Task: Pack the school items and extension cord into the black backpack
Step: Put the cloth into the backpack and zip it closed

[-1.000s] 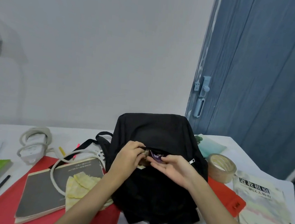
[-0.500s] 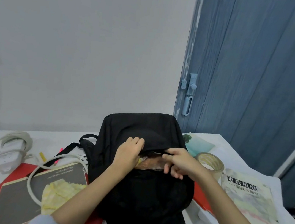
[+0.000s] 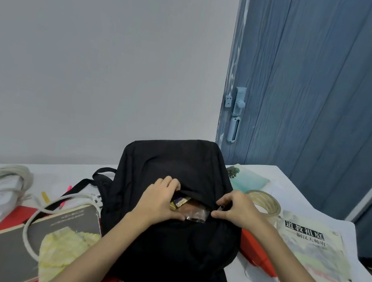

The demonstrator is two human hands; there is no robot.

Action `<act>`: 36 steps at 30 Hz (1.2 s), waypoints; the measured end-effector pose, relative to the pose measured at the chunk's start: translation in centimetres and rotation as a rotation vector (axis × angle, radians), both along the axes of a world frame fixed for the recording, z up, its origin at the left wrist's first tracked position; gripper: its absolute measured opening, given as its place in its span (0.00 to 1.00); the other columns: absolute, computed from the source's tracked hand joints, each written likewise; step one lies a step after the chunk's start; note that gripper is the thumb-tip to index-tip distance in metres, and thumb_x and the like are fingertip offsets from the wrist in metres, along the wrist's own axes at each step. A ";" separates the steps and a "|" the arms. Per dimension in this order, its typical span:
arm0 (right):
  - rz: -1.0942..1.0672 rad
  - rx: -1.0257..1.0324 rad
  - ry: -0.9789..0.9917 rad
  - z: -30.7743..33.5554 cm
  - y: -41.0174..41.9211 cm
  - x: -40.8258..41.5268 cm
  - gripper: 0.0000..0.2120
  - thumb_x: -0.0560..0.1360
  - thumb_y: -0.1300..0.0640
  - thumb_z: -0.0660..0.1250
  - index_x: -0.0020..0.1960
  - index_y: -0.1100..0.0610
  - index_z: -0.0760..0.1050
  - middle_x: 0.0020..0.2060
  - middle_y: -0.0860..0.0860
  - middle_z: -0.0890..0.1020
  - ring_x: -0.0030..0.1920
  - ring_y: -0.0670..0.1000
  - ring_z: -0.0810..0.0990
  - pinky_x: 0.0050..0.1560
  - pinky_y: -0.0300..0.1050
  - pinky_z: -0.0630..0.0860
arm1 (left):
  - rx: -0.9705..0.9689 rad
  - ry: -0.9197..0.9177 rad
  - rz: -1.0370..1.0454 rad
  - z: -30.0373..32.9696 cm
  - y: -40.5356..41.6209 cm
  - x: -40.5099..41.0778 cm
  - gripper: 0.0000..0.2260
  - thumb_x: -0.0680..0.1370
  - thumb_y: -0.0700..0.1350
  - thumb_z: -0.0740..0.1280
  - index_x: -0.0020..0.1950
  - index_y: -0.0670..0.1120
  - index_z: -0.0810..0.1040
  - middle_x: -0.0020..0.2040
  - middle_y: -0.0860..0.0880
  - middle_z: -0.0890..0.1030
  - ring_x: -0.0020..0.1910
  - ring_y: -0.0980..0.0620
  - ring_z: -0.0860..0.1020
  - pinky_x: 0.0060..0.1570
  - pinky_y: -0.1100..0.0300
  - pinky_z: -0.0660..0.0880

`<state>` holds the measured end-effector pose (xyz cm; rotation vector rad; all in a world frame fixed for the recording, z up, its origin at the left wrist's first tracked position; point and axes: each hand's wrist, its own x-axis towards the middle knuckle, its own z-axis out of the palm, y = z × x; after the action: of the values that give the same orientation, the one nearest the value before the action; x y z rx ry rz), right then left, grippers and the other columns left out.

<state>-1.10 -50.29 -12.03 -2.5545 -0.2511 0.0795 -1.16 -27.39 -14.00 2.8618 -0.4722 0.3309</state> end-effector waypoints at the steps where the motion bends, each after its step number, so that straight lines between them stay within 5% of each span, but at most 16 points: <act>1: 0.008 0.000 0.013 0.0 -0.1 0.0 0.17 0.65 0.51 0.77 0.51 0.57 0.81 0.39 0.45 0.80 0.35 0.40 0.73 0.38 0.31 0.68 | 0.072 -0.092 0.012 -0.3 -0.5 0.0 0.29 0.62 0.62 0.74 0.53 0.46 0.71 0.49 0.52 0.71 0.47 0.50 0.71 0.41 0.60 0.63; 4: -0.021 0.061 0.017 0.1 -0.4 -0.1 0.11 0.63 0.55 0.79 0.42 0.58 0.81 0.31 0.44 0.76 0.30 0.39 0.71 0.31 0.28 0.67 | 0.158 -0.285 0.036 -0.8 -1.8 0.2 0.20 0.63 0.62 0.69 0.42 0.47 0.73 0.38 0.51 0.74 0.35 0.49 0.74 0.31 0.60 0.63; 7: -0.082 0.174 -0.050 0.2 -0.4 -0.3 0.12 0.61 0.54 0.80 0.31 0.55 0.76 0.28 0.44 0.77 0.31 0.42 0.74 0.33 0.34 0.68 | 0.111 -0.350 0.101 -0.2 -2.6 0.6 0.16 0.53 0.43 0.75 0.32 0.46 0.69 0.29 0.52 0.71 0.25 0.51 0.69 0.23 0.64 0.51; 11: -0.117 0.145 -0.198 0.1 0.3 -1.1 0.13 0.65 0.51 0.77 0.33 0.53 0.73 0.30 0.44 0.76 0.35 0.46 0.74 0.38 0.44 0.71 | 0.020 -0.357 0.172 0.1 -3.7 2.0 0.18 0.46 0.31 0.70 0.27 0.46 0.67 0.23 0.50 0.68 0.20 0.52 0.65 0.27 0.65 0.39; 14: -0.111 0.277 -0.224 -0.6 0.6 -1.0 0.11 0.66 0.51 0.76 0.35 0.53 0.75 0.31 0.49 0.79 0.34 0.47 0.75 0.38 0.43 0.72 | 0.044 -0.197 0.117 0.2 -4.1 1.9 0.16 0.56 0.37 0.74 0.34 0.47 0.69 0.31 0.52 0.73 0.28 0.51 0.73 0.22 0.64 0.50; 16: -0.121 0.373 -0.102 -0.7 0.0 -0.6 0.09 0.67 0.55 0.76 0.34 0.53 0.76 0.29 0.48 0.77 0.27 0.42 0.73 0.32 0.35 0.70 | -0.018 -0.034 0.074 0.6 -3.9 1.9 0.14 0.67 0.48 0.72 0.43 0.49 0.68 0.43 0.53 0.74 0.42 0.52 0.74 0.32 0.60 0.64; 18: -0.139 0.507 0.052 -0.6 -0.7 -0.3 0.08 0.68 0.60 0.75 0.35 0.52 0.78 0.27 0.49 0.76 0.23 0.40 0.73 0.27 0.33 0.71 | -0.181 0.171 -0.004 1.6 -3.6 1.4 0.16 0.69 0.52 0.72 0.48 0.50 0.67 0.45 0.54 0.72 0.45 0.54 0.71 0.41 0.61 0.67; 20: -0.149 0.647 0.099 -0.5 -1.1 -0.3 0.10 0.70 0.66 0.72 0.36 0.53 0.79 0.29 0.51 0.78 0.23 0.39 0.74 0.27 0.33 0.73 | -0.342 0.127 -0.128 2.3 -4.0 0.8 0.16 0.69 0.50 0.74 0.51 0.50 0.71 0.47 0.54 0.72 0.48 0.55 0.70 0.48 0.65 0.67; 24: -0.179 0.800 -0.052 -0.4 -1.1 -1.1 0.16 0.68 0.76 0.68 0.38 0.55 0.76 0.32 0.53 0.80 0.27 0.39 0.77 0.35 0.30 0.75 | -0.314 0.029 -0.319 1.8 -6.3 0.0 0.19 0.69 0.52 0.74 0.57 0.49 0.77 0.52 0.55 0.70 0.54 0.55 0.69 0.57 0.65 0.65; 29: -0.184 0.872 -0.043 -0.7 -1.9 -1.7 0.17 0.60 0.74 0.75 0.39 0.56 0.74 0.36 0.54 0.81 0.34 0.51 0.82 0.45 0.46 0.78 | -0.384 -0.011 -0.331 0.2 -7.7 -0.1 0.10 0.71 0.45 0.73 0.49 0.44 0.80 0.45 0.55 0.66 0.45 0.56 0.69 0.50 0.64 0.69; 32: -0.174 0.919 0.024 -0.6 -2.6 -2.0 0.18 0.60 0.76 0.74 0.41 0.58 0.75 0.43 0.59 0.80 0.42 0.63 0.82 0.50 0.56 0.79 | -0.398 -0.062 -0.331 -0.8 -8.0 -0.4 0.07 0.72 0.43 0.72 0.47 0.43 0.80 0.46 0.52 0.67 0.42 0.56 0.70 0.46 0.72 0.65; 36: -0.083 0.906 0.045 -1.3 -2.8 -2.0 0.18 0.66 0.79 0.68 0.45 0.57 0.75 0.44 0.57 0.79 0.37 0.48 0.83 0.44 0.40 0.80 | -0.394 -0.126 -0.371 -1.0 -8.0 -0.7 0.03 0.73 0.40 0.70 0.45 0.43 0.77 0.47 0.52 0.69 0.41 0.57 0.71 0.45 0.74 0.65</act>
<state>-3.14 -53.09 -13.29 -1.6562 -0.1192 -0.0113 -1.82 -35.42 -14.99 2.3251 -0.8405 0.4754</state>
